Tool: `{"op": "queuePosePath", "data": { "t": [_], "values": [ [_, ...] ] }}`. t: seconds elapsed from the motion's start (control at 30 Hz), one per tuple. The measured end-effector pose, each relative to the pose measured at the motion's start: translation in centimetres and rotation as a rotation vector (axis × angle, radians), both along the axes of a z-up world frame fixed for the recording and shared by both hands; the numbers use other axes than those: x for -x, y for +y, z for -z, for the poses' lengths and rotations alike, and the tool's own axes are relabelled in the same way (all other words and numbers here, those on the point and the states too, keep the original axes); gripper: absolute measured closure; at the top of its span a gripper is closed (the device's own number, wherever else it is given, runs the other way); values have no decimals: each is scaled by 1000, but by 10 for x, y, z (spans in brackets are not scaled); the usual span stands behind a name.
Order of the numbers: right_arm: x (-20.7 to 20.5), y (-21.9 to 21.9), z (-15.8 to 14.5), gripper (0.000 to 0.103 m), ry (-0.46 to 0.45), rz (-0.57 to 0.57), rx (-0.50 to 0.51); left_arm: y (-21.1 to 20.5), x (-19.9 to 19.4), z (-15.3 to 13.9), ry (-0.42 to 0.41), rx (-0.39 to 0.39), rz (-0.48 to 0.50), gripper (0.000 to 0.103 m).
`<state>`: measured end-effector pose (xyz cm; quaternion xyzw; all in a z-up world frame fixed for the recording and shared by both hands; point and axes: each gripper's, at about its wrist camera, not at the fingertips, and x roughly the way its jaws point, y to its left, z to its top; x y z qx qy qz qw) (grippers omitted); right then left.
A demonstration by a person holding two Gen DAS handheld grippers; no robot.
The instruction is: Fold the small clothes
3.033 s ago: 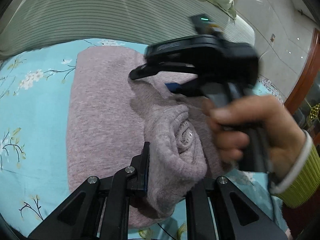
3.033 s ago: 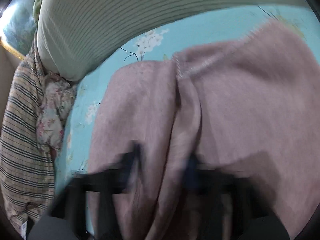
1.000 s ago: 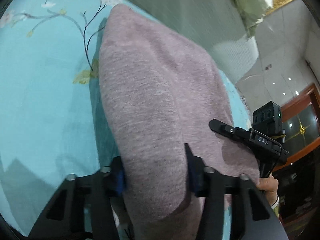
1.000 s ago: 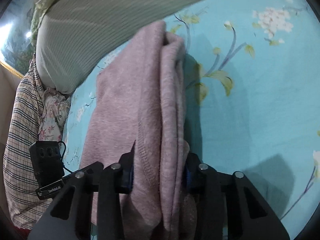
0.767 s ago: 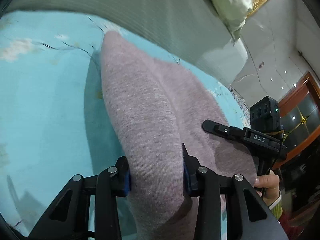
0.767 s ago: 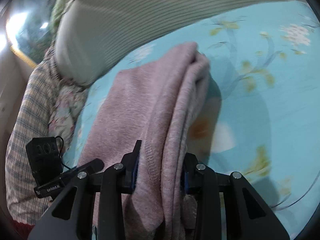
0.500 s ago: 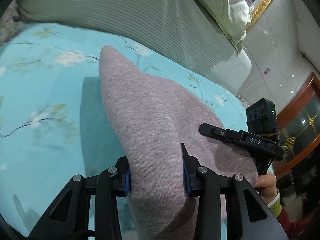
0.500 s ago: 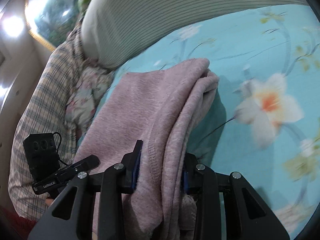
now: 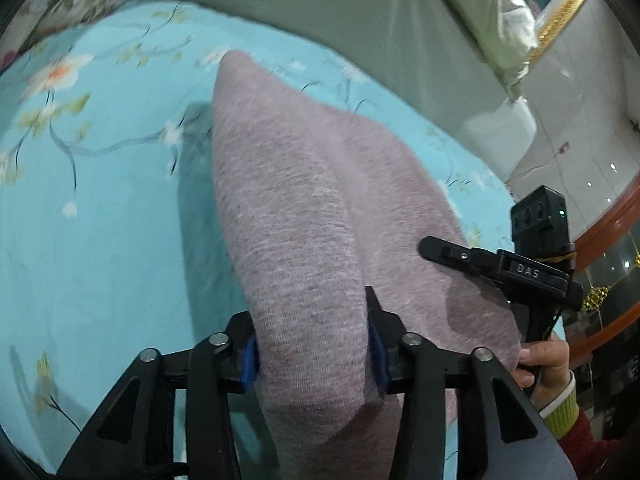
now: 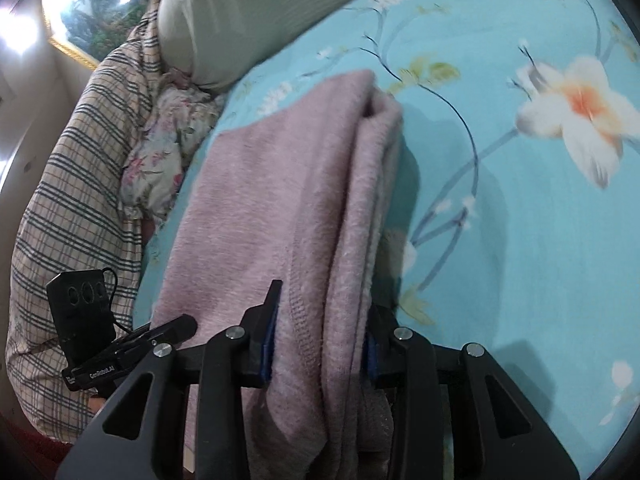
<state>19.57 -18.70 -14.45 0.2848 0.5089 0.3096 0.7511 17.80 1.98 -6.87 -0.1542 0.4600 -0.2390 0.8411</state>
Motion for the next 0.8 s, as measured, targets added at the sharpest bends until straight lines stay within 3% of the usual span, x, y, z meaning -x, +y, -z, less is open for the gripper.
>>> {"op": "queuePosePath", "data": {
  "t": [0.13,0.2,0.37,0.5,0.57,0.67,0.8],
  "values": [
    [3,-6,-3,41,3,54,54,2,1,1,8,-12,-12,46],
    [4,-10,-11,38,-4,81,77,4,3,-3,9,-23,-18,44],
    [6,-34,-46,38,-105,185,123,18,21,-21,-48,-64,-32,41],
    [-1,-22,-66,39,-167,129,105,26,40,-34,-91,-71,-16,43],
    [-6,-9,-66,48,-171,91,128,26,51,-37,-108,-78,5,43],
    [-19,4,-52,55,-131,68,163,25,62,-37,-128,-92,28,43],
    [-34,7,-35,59,-86,84,143,21,65,-35,-137,-86,54,49]
  ]
}}
